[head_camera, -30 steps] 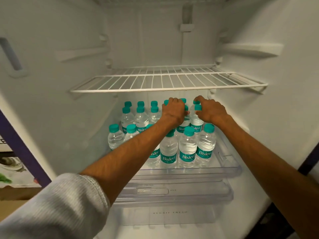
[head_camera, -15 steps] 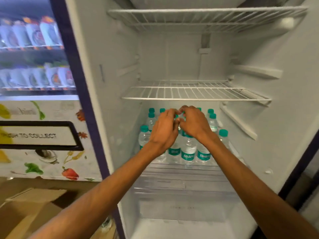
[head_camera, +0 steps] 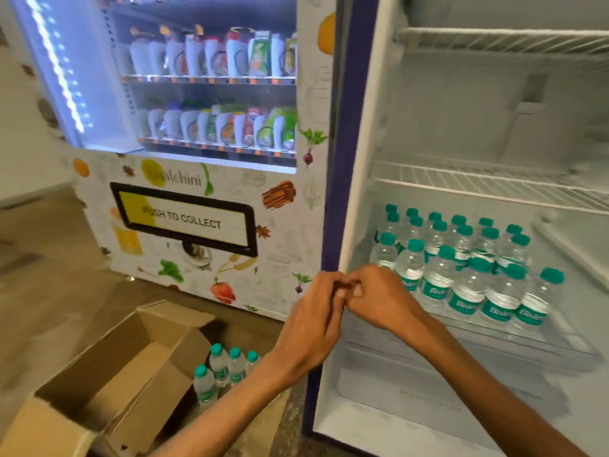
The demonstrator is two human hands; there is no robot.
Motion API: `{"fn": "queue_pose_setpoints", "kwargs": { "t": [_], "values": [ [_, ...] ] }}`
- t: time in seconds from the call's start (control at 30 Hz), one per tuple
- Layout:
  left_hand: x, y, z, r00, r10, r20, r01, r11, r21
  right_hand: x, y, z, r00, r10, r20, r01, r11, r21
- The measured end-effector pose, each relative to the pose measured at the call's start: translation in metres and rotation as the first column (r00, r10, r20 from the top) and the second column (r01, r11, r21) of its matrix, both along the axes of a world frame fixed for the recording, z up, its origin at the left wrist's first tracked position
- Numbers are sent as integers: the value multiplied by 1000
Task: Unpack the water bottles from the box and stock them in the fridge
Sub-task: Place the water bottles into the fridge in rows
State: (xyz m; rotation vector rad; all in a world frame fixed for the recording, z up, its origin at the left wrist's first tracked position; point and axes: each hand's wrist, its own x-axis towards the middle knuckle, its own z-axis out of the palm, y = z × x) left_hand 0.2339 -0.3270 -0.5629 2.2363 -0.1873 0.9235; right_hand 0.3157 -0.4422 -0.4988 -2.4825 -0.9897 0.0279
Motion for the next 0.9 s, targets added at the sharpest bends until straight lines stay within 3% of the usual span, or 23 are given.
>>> {"fn": "queue_pose_setpoints", "kwargs": {
  "t": [0.1, 0.2, 0.47, 0.63, 0.9],
  "values": [
    [-21, 32, -23, 992, 120, -36, -121, 992, -39, -18, 30, -11, 995, 44, -92, -52, 995, -91],
    [-40, 65, -48, 972, 220, -85, -226, 972, -58, -32, 63, -32, 977, 102, -188, -119, 990, -82],
    [-89, 150, -137, 854, 454, -255, -491, 865, -103, -37, 155, -128, 906, 169, -387, -246, 956, -160],
    [-122, 195, -189, 744, 518, -422, -611, 783, -117, -40, 202, -193, 907, 194, -375, -293, 929, -228],
    [-137, 228, -248, 604, 448, -659, -600, 800, -6, -17, 216, -274, 934, 119, -336, -245, 898, -365]
  ]
}}
